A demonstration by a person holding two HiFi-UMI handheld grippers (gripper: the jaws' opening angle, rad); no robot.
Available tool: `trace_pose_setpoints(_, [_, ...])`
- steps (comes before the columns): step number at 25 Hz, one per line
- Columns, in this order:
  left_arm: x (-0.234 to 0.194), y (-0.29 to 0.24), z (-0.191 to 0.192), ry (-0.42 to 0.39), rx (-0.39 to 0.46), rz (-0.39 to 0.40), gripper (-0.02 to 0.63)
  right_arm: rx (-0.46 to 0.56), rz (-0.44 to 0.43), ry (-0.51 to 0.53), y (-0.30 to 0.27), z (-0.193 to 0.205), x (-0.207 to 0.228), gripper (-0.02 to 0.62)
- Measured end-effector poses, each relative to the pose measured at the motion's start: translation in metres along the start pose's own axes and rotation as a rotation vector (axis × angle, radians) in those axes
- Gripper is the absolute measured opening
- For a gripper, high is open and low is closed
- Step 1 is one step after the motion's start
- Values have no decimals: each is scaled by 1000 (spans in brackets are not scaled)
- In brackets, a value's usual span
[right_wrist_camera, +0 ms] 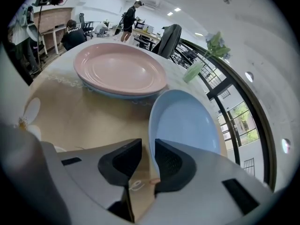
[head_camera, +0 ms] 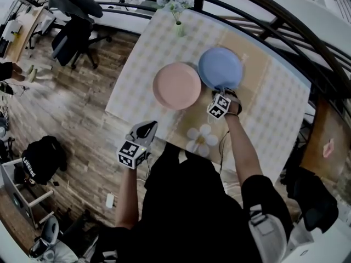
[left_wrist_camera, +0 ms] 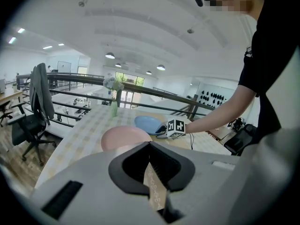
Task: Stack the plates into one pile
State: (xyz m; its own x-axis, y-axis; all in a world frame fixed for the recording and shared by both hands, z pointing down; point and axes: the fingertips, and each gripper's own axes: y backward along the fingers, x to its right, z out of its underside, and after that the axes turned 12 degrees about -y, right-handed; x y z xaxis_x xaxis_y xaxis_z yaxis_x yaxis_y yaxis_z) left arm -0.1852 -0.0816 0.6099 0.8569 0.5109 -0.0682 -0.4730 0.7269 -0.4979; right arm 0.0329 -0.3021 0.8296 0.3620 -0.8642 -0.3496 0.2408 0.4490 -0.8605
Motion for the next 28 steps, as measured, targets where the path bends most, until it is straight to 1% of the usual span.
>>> trace_pose_setpoints(6, [4,4,8,15,-5,-15,2,-8,5,1,-8,5,0,71])
trace_pose_setpoints(8, [7,5,10,20,-4,-20,2,-4,16,4,-9,6,1,43])
trace_pose_setpoints(11, [9,6,13,17,-6,-24,2,0,21,12,-8,5,2,29])
trace_pose_setpoints(19, [14,8,11,8,0,-32,2,42,31,68,8,-8,1,12])
trace_pose_setpoints(28, [29,0,0,-19,25,-18,2,85,22,73,29,-5,-12,14])
